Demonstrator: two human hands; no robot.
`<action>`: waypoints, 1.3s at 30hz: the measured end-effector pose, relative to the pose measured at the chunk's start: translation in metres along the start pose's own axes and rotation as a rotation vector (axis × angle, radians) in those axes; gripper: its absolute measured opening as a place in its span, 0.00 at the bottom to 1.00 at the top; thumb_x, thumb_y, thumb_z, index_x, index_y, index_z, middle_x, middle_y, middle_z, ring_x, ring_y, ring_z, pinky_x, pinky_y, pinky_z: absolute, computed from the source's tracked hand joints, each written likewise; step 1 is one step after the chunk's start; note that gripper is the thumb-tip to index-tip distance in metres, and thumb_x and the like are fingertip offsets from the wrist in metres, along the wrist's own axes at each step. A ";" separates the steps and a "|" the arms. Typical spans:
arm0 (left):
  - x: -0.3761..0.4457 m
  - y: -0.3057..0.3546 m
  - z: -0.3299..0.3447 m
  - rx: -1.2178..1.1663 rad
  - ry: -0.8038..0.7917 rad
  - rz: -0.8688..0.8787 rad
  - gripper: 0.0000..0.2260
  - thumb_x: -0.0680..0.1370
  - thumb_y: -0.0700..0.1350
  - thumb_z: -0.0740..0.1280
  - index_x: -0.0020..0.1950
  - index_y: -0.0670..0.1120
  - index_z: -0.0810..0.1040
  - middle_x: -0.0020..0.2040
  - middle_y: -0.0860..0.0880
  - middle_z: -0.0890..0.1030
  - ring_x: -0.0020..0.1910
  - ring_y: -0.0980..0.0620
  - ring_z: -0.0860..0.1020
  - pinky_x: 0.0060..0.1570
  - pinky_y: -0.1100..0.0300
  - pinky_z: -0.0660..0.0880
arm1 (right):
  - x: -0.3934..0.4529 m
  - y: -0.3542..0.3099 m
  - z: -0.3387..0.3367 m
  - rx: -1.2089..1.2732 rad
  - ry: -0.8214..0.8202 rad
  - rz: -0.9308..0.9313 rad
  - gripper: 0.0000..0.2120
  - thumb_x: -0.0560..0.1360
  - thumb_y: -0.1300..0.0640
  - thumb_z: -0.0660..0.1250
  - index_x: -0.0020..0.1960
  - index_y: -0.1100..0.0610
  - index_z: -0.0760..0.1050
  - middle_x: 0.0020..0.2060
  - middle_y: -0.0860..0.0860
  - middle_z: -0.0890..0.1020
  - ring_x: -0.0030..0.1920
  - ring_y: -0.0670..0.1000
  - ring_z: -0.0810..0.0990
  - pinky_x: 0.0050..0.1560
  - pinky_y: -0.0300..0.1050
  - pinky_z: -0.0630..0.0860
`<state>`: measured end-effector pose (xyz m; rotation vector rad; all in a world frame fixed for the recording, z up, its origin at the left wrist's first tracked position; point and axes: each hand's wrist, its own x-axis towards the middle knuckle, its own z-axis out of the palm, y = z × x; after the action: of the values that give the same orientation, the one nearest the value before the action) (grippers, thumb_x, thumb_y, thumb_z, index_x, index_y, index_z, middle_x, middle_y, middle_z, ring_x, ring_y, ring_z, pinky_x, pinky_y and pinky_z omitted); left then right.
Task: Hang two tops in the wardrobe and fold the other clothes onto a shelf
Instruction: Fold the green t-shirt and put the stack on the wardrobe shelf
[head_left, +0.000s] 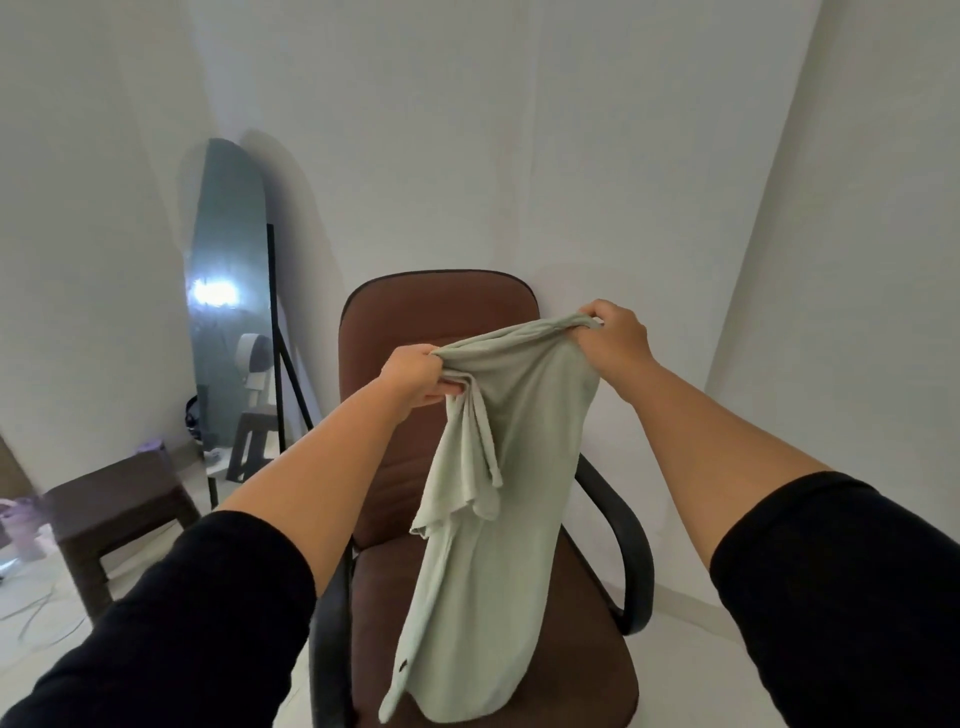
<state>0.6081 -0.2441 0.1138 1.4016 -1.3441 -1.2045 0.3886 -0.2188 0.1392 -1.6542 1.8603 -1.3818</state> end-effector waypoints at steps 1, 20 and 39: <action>-0.007 0.000 0.000 -0.022 -0.038 0.015 0.13 0.78 0.34 0.57 0.52 0.45 0.78 0.51 0.43 0.81 0.40 0.54 0.81 0.47 0.61 0.77 | -0.003 0.001 -0.005 0.018 -0.004 -0.004 0.09 0.76 0.59 0.61 0.52 0.57 0.77 0.45 0.49 0.77 0.47 0.51 0.74 0.45 0.43 0.70; -0.149 -0.015 0.032 -0.257 -0.136 0.043 0.16 0.74 0.30 0.55 0.59 0.36 0.75 0.60 0.43 0.76 0.59 0.49 0.78 0.59 0.58 0.71 | -0.089 0.014 -0.093 0.061 -0.038 -0.102 0.14 0.74 0.64 0.59 0.51 0.51 0.79 0.52 0.51 0.78 0.50 0.51 0.75 0.46 0.41 0.72; 0.130 -0.184 0.063 -0.458 -0.148 -0.319 0.16 0.77 0.36 0.54 0.62 0.39 0.72 0.61 0.43 0.76 0.62 0.48 0.75 0.69 0.54 0.64 | 0.060 0.187 0.135 -0.072 -0.130 0.157 0.22 0.72 0.70 0.54 0.51 0.53 0.83 0.54 0.52 0.82 0.58 0.51 0.77 0.56 0.38 0.72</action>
<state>0.5787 -0.3555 -0.0899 1.2344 -0.8743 -1.7290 0.3587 -0.3561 -0.0532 -1.5532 1.9396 -1.1301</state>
